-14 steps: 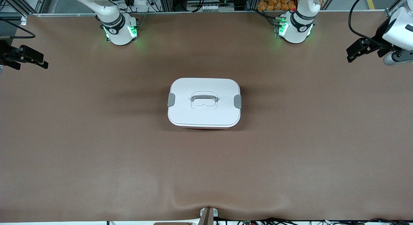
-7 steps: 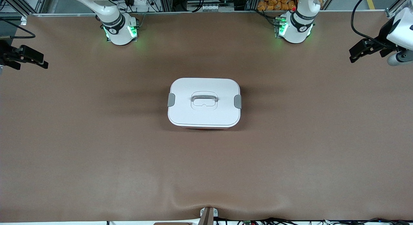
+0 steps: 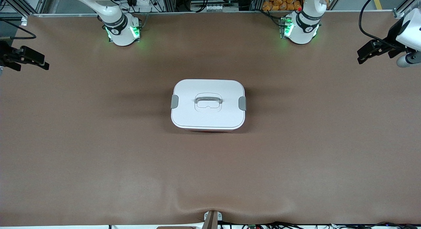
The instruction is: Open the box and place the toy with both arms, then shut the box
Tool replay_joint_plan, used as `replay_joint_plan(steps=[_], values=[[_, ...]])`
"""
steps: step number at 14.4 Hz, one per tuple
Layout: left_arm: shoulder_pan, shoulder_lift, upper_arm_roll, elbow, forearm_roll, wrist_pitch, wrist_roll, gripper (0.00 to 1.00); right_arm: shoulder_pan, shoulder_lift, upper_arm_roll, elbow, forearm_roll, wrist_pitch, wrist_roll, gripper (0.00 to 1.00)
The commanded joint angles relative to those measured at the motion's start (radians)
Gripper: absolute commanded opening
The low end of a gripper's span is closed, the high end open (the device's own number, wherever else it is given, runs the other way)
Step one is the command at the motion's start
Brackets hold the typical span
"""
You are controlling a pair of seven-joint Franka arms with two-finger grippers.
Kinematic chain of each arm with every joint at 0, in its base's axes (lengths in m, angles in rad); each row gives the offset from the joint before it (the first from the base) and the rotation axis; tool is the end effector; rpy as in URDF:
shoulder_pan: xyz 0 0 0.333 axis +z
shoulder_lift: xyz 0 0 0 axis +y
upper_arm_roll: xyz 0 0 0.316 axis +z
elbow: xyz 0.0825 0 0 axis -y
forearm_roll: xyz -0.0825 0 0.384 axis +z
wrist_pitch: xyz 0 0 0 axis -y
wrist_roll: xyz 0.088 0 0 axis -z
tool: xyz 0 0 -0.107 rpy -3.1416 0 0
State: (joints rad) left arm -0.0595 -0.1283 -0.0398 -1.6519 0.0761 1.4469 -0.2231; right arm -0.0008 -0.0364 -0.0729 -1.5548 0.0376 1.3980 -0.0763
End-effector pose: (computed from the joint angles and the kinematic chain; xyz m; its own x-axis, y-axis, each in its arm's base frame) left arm 0.4989 -0.0422 0.6444 0.9895 0.1329 -0.0565 0.1272 -0.9872 -0.0959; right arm 0.5235 -0.0349 0.6375 0.9931 0.0099 -0.1167 0.0041 -0.9988 -0.0492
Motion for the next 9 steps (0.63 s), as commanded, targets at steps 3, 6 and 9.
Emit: replay_joint_plan(steps=[3, 6, 9], values=[[0.007, -0.02, 0.001, -0.009, -0.012, -0.013, 0.054, 1.0, -0.008, 0.009, 0.01, 0.016, -0.015, -0.013, 0.013, 1.0], [0.004, -0.014, 0.001, 0.001, -0.007, -0.013, 0.064, 1.0, -0.008, 0.009, 0.01, 0.016, -0.015, -0.013, 0.013, 1.0], [0.007, -0.01, 0.003, 0.009, -0.015, -0.013, 0.065, 1.0, -0.008, 0.009, 0.01, 0.016, -0.015, -0.013, 0.013, 1.0]])
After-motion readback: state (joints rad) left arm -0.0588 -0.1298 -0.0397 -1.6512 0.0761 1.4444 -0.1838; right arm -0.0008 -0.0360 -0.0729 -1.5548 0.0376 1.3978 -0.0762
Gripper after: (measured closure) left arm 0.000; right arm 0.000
